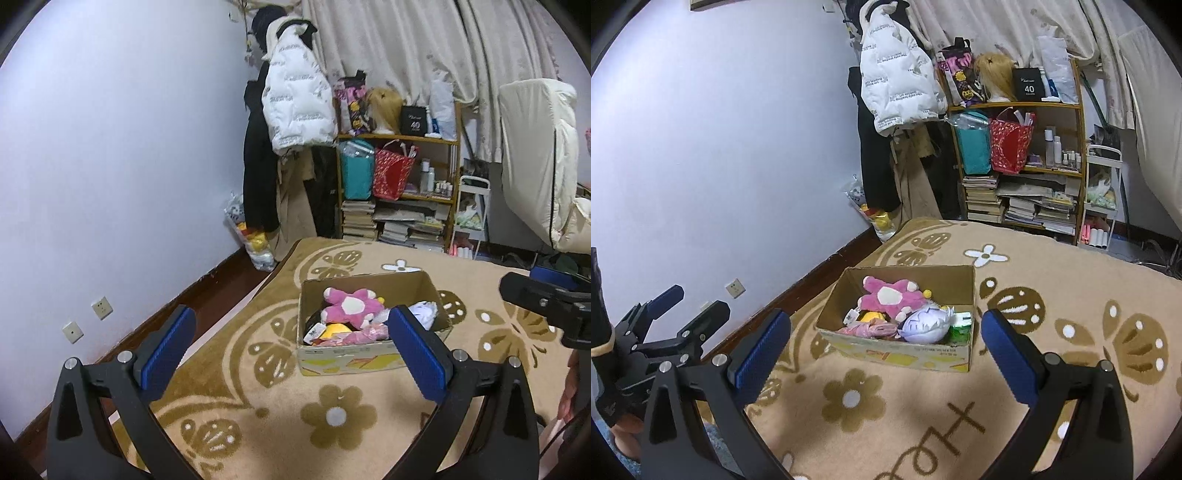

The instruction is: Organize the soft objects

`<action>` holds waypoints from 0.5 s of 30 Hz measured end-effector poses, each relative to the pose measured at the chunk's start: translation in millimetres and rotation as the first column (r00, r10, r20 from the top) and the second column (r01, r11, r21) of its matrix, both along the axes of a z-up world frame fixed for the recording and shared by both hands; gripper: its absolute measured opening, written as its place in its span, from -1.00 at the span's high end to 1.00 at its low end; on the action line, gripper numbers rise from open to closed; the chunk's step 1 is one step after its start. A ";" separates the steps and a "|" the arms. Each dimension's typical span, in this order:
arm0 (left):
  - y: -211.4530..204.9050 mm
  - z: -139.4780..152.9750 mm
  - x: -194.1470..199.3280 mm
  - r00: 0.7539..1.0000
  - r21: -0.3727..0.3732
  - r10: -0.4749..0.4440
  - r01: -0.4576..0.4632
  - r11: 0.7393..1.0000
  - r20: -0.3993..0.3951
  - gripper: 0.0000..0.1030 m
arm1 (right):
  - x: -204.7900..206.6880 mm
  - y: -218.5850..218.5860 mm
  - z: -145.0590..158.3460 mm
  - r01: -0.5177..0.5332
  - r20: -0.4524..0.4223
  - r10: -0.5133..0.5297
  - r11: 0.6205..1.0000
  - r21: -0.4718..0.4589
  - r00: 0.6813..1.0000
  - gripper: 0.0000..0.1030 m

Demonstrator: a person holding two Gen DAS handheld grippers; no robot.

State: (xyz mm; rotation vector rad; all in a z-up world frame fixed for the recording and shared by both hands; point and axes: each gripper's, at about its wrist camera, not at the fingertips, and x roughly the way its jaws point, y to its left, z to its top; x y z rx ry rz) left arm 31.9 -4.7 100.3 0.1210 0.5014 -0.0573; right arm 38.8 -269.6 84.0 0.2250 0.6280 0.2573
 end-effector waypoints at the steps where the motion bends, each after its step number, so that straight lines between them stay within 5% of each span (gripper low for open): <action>1: -1.4 -1.5 -5.5 1.000 -0.003 0.000 0.000 1.000 0.011 -0.99 | -4.8 0.7 -0.7 0.005 0.014 -0.005 1.000 -0.011 1.000 -1.00; 15: 0.6 -48.7 -16.3 0.999 -0.007 0.028 -0.028 1.000 -0.028 -0.99 | -25.5 -0.2 -29.7 0.008 0.035 -0.008 1.000 -0.011 0.999 -1.00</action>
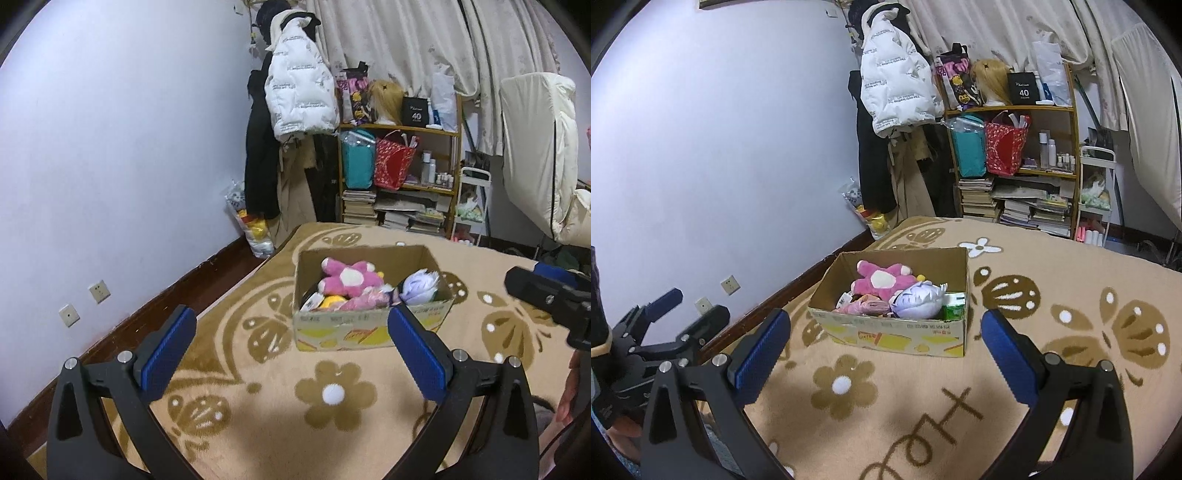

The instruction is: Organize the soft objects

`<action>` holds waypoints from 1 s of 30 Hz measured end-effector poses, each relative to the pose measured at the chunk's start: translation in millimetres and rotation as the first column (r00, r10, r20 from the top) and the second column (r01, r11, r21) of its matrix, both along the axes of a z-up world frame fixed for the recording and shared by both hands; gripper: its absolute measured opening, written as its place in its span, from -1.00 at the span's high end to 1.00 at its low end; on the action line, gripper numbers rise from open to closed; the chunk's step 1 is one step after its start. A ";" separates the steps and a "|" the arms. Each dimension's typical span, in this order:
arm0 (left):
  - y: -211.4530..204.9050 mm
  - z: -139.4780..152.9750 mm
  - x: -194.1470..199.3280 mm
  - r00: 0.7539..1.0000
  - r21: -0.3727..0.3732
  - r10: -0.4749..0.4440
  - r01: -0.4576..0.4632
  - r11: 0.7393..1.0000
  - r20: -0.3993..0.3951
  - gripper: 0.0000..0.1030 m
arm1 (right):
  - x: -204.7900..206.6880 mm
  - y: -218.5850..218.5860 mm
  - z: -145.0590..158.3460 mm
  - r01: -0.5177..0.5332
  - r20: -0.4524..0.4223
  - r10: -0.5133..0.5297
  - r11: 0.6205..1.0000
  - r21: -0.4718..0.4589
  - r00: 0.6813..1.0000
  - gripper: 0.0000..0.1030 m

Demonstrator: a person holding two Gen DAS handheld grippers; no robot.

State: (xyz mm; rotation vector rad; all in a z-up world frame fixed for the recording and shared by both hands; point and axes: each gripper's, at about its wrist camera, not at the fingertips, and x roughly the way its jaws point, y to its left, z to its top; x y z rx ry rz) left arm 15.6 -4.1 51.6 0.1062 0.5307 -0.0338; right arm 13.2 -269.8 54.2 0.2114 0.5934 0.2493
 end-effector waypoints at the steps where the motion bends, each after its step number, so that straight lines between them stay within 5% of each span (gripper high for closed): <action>1: 0.6 -4.8 0.4 1.000 0.003 0.006 -0.006 1.000 -0.007 -0.99 | -0.1 0.0 -3.8 0.000 0.004 0.000 1.000 0.001 1.000 -1.00; 30: -5.4 -38.4 11.3 0.998 0.039 -0.009 0.012 0.999 -0.069 -0.99 | 5.3 4.6 -50.9 0.004 -0.060 -0.006 1.000 -0.026 0.998 -1.00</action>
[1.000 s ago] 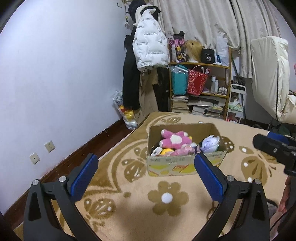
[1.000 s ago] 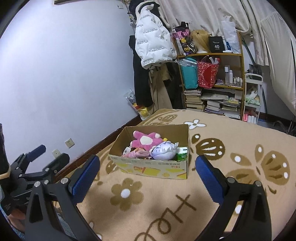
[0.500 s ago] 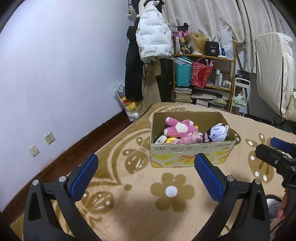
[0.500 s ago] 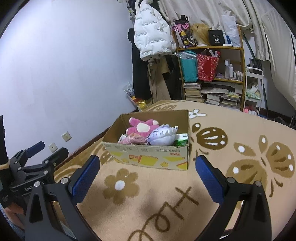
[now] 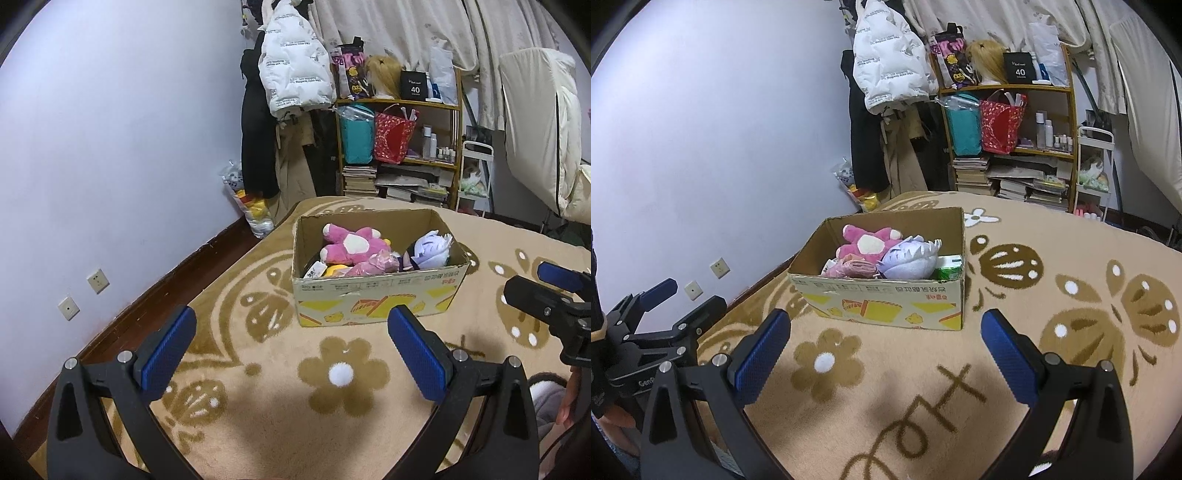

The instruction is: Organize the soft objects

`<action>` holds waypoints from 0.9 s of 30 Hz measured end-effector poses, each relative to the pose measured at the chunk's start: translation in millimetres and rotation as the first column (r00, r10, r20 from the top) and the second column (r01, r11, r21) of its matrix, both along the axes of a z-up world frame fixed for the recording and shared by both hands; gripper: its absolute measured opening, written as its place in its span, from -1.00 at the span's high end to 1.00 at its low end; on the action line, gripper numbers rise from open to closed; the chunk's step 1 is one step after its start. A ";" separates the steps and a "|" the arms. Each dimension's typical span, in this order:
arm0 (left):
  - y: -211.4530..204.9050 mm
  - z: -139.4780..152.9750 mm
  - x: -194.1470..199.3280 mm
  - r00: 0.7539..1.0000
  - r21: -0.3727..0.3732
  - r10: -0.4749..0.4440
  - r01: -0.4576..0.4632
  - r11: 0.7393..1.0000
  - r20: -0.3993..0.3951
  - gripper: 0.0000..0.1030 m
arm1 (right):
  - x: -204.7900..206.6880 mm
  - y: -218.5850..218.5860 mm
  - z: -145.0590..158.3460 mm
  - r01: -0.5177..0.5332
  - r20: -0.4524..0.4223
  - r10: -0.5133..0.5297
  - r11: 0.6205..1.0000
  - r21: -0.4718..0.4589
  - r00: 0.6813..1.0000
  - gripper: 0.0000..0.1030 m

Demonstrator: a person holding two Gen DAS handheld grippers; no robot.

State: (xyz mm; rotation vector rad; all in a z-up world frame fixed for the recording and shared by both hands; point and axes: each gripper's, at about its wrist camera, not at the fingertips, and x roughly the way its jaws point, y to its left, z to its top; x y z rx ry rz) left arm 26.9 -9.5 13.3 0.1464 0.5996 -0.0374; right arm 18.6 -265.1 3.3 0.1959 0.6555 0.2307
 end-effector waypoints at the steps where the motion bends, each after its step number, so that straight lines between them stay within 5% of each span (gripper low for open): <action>1: 0.2 0.0 0.3 1.000 -0.002 -0.001 0.001 1.000 -0.002 -0.99 | 0.1 0.2 -0.7 0.002 -0.001 -0.002 1.000 -0.002 1.000 -1.00; 27: -2.3 -3.6 0.4 1.000 -0.013 -0.012 0.012 1.000 -0.020 -0.99 | -1.3 -2.9 -4.1 0.014 -0.004 -0.014 1.000 -0.002 1.000 -1.00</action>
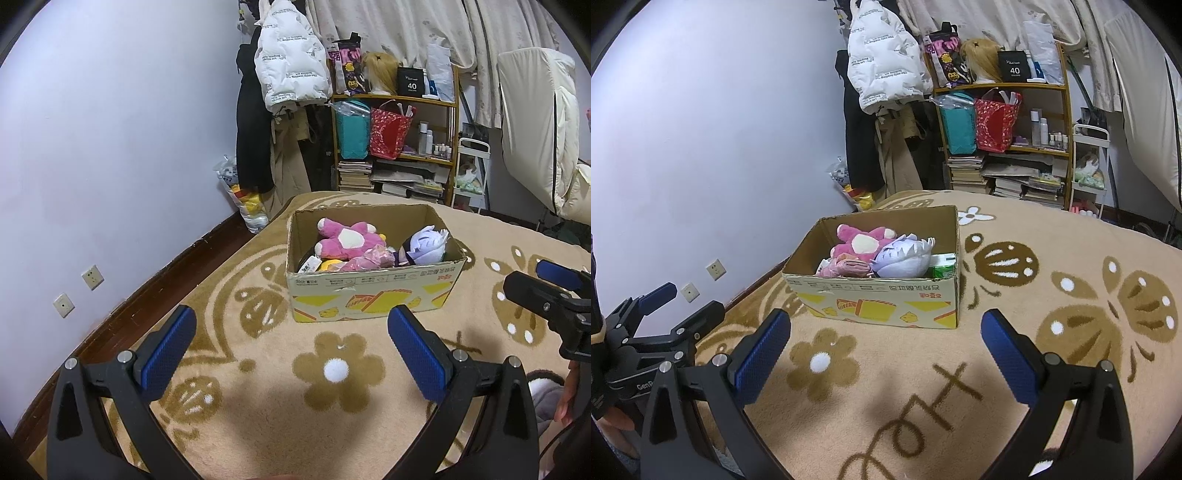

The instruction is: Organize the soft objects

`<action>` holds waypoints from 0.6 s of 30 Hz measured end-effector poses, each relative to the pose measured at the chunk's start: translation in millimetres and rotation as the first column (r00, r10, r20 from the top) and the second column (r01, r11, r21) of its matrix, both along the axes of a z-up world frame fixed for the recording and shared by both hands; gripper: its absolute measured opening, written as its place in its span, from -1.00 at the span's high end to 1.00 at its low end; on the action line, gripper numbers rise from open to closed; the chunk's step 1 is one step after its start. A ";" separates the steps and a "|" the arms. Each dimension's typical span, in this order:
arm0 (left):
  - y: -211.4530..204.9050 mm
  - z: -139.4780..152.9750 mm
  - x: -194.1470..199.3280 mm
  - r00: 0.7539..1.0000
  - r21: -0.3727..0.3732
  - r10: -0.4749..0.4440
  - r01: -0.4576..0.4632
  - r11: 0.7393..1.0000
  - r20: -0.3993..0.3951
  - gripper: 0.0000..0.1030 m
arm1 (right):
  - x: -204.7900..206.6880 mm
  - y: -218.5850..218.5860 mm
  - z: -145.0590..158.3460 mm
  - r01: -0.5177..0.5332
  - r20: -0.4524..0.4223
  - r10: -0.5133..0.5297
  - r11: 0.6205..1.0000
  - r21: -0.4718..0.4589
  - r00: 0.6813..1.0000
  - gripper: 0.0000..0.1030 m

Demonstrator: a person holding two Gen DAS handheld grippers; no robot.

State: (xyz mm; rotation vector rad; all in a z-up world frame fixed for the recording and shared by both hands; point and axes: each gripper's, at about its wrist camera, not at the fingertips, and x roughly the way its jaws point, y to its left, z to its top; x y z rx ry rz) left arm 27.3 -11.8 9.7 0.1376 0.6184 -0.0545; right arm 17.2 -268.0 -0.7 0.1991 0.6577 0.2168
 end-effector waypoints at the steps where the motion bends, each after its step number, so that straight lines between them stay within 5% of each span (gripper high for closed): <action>1: -0.1 -0.3 0.0 1.000 -0.001 -0.002 0.002 1.000 -0.001 -0.99 | 0.0 -0.2 -0.3 0.000 0.000 0.000 1.000 0.000 1.000 -1.00; 18: -1.3 -0.1 -1.6 1.000 -0.009 -0.016 0.016 1.000 0.001 -0.99 | -0.3 -1.7 -0.4 0.004 0.000 -0.004 1.000 0.001 1.000 -1.00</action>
